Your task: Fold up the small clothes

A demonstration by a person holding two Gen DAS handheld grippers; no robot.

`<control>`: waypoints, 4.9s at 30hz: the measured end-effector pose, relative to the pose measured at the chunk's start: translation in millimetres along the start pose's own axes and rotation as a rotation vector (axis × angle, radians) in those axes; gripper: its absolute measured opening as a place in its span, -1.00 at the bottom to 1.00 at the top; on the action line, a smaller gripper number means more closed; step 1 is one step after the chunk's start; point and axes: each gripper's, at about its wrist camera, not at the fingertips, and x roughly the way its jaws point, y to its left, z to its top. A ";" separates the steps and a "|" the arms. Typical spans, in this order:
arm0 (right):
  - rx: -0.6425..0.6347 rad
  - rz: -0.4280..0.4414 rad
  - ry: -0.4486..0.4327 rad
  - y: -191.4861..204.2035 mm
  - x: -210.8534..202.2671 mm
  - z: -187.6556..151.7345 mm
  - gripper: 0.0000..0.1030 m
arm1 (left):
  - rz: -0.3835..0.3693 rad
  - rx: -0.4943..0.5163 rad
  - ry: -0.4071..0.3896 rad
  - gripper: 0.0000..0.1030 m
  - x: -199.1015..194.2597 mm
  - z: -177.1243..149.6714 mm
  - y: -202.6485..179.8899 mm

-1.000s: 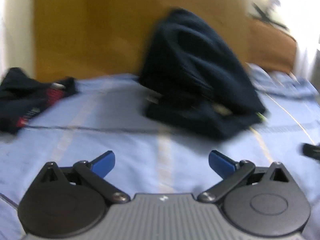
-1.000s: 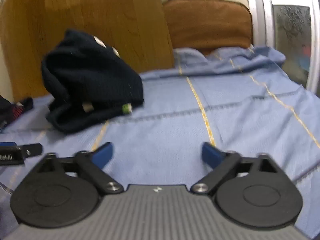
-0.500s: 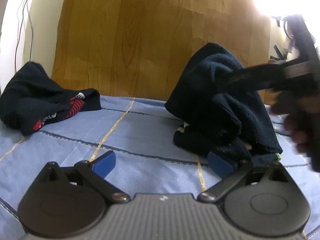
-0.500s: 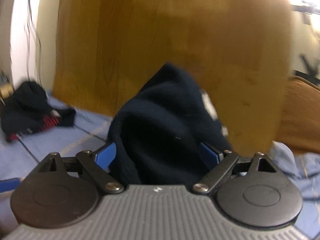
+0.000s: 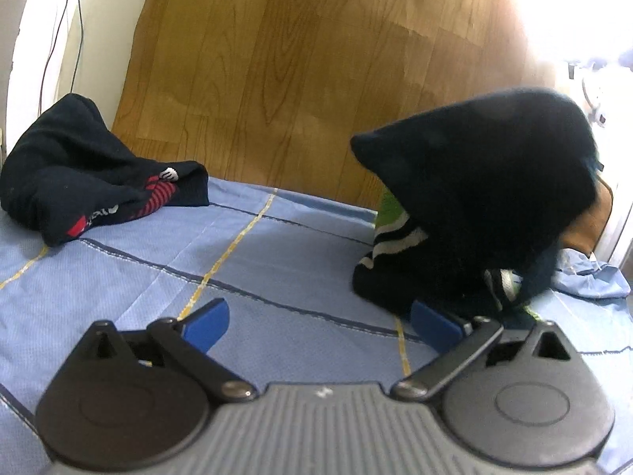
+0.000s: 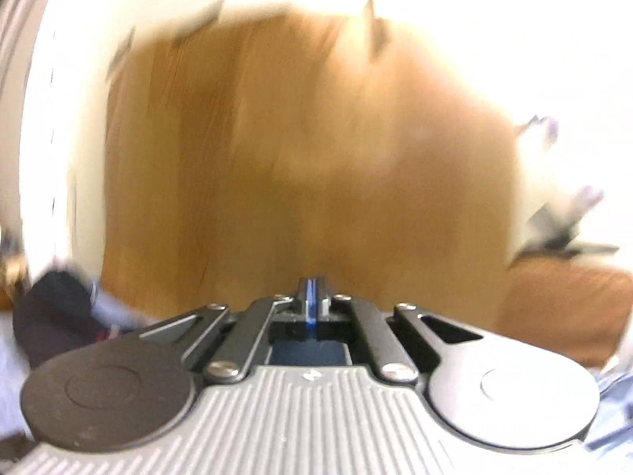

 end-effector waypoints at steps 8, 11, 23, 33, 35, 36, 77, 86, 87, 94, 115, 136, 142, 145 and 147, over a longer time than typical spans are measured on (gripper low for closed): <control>-0.032 -0.017 0.108 -30.0 -41.9 -4.0 -0.78 | 0.013 0.025 -0.022 0.97 -3.3 0.8 -2.1; -0.032 0.117 0.244 7.0 -7.5 -42.5 0.32 | 0.027 0.010 -0.045 0.99 -7.8 0.6 1.9; -0.182 0.195 0.618 115.4 128.4 -169.3 -0.61 | 0.017 -0.058 -0.037 0.99 -3.9 2.7 14.0; 0.082 0.000 0.187 -16.5 6.9 -47.2 -0.75 | 0.005 -0.078 -0.016 0.99 -5.1 2.7 13.9; 0.089 -0.131 0.146 -53.3 -14.9 -42.6 -0.75 | 0.009 -0.063 -0.018 0.99 -5.3 2.4 11.5; 0.084 -0.201 0.139 -71.4 -23.8 -43.4 -0.75 | 0.012 -0.056 -0.021 0.99 -5.0 2.2 10.0; 0.342 0.303 0.315 -41.3 -22.1 -70.9 -0.90 | -0.205 0.382 -0.252 0.99 -54.7 -18.2 -89.6; 0.351 0.404 0.384 -24.1 -68.0 -91.8 -0.90 | -0.493 0.420 -0.195 0.99 -77.0 -19.1 -142.7; 0.347 0.394 0.379 -25.7 -75.2 -95.2 -0.90 | -0.514 0.422 -0.181 0.99 -76.9 -22.0 -144.8; 0.443 0.099 0.338 -93.7 -136.3 -132.0 -0.90 | -0.494 0.466 -0.154 0.99 -78.4 -29.0 -116.2; 0.265 -0.609 0.121 -171.3 -187.7 -158.2 -0.90 | -0.320 0.882 -0.170 0.99 -1.7 -34.1 -192.6; 0.344 -0.587 -0.056 -218.3 -220.6 -127.0 -0.95 | -0.293 1.168 -0.315 -0.81 36.5 -85.8 -267.5; 0.177 -0.400 0.122 -189.9 -199.2 -150.4 -0.55 | -0.279 1.098 -0.424 -0.82 21.3 -69.5 -265.6; 0.016 -0.378 0.213 -167.8 -187.9 -172.2 0.19 | -0.283 1.075 -0.454 -0.82 13.7 -57.6 -266.5; -0.062 -0.393 0.253 -158.3 -183.2 -182.5 0.22 | -0.289 1.046 -0.455 -0.82 9.9 -48.4 -267.3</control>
